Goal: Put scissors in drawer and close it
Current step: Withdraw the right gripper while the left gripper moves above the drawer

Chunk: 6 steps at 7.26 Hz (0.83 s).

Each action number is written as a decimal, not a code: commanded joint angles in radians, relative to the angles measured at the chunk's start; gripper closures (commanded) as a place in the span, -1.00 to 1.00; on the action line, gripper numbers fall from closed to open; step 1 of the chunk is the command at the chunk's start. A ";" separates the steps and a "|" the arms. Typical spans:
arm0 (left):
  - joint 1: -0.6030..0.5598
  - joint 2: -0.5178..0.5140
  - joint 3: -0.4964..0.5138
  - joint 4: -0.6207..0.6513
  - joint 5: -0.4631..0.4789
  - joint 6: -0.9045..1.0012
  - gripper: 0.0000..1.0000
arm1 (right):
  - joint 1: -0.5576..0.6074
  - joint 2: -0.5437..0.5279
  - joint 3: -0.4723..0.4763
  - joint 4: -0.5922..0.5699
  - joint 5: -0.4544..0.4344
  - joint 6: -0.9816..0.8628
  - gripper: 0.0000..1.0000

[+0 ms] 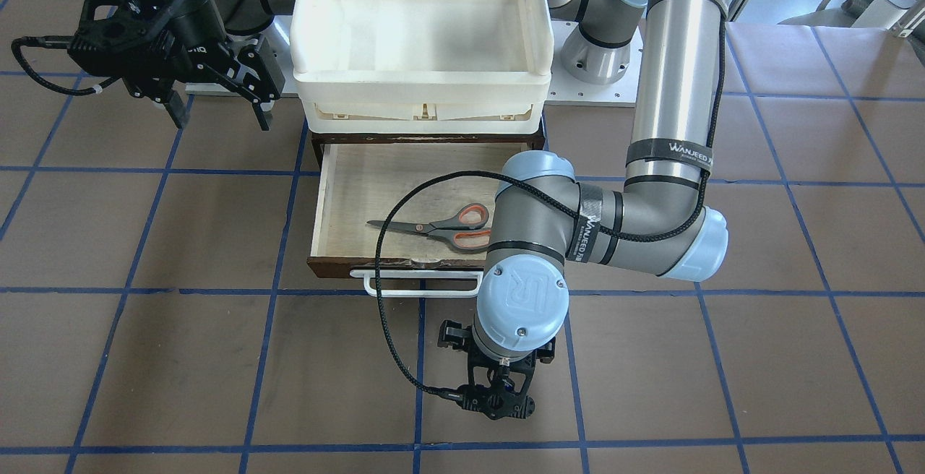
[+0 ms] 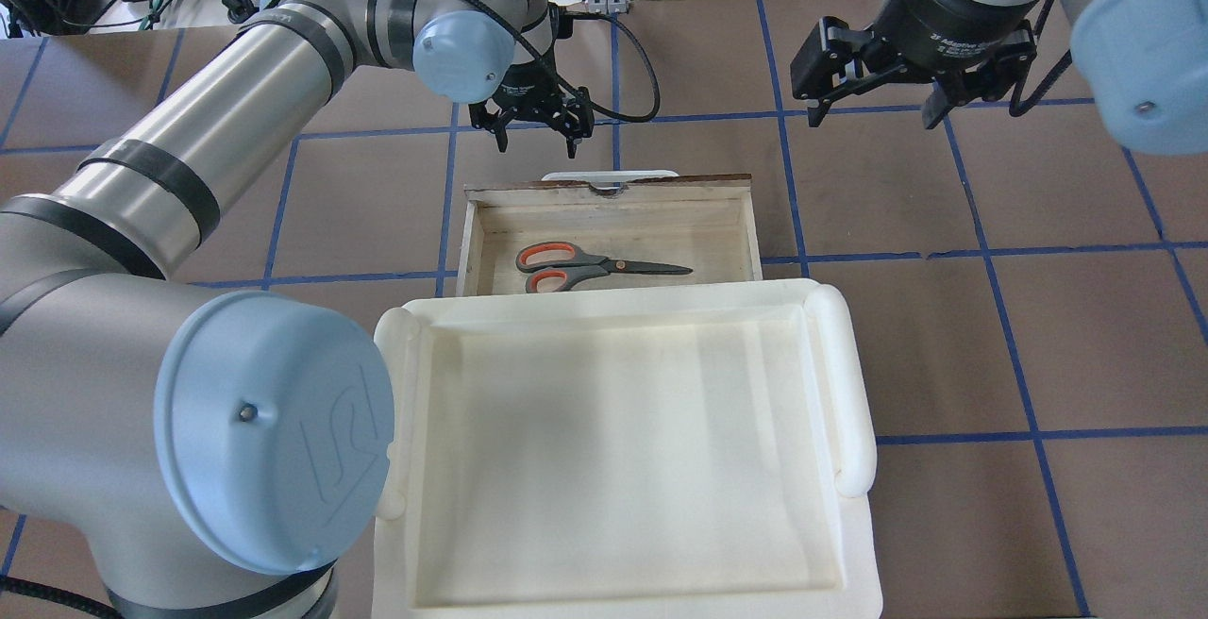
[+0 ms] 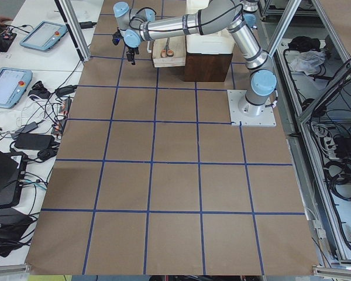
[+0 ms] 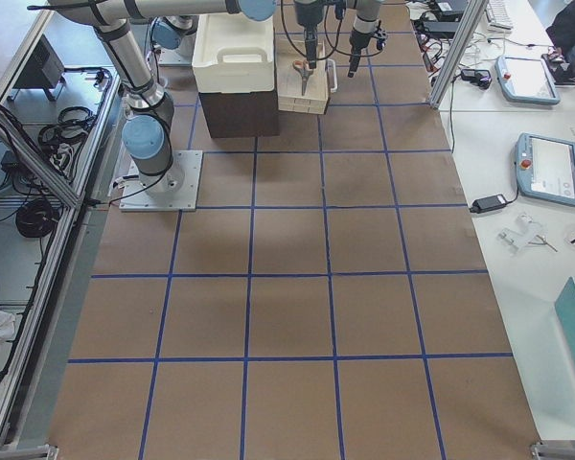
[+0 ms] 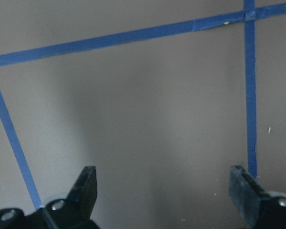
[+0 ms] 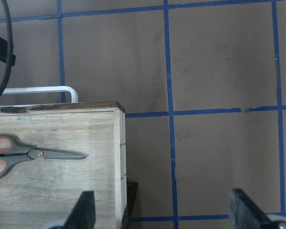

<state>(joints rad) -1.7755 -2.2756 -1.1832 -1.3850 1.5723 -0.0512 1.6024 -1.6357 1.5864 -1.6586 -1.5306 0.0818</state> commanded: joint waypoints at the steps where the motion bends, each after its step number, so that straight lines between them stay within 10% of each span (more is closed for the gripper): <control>1: -0.004 0.019 -0.001 -0.060 -0.003 -0.001 -1.00 | -0.001 -0.007 0.004 0.017 -0.002 0.001 -1.00; 6: -0.004 0.036 -0.006 -0.118 -0.015 -0.002 -1.00 | -0.001 -0.006 0.009 0.017 -0.003 -0.010 -1.00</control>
<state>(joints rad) -1.7784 -2.2469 -1.1883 -1.4864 1.5611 -0.0532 1.6015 -1.6417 1.5942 -1.6412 -1.5326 0.0725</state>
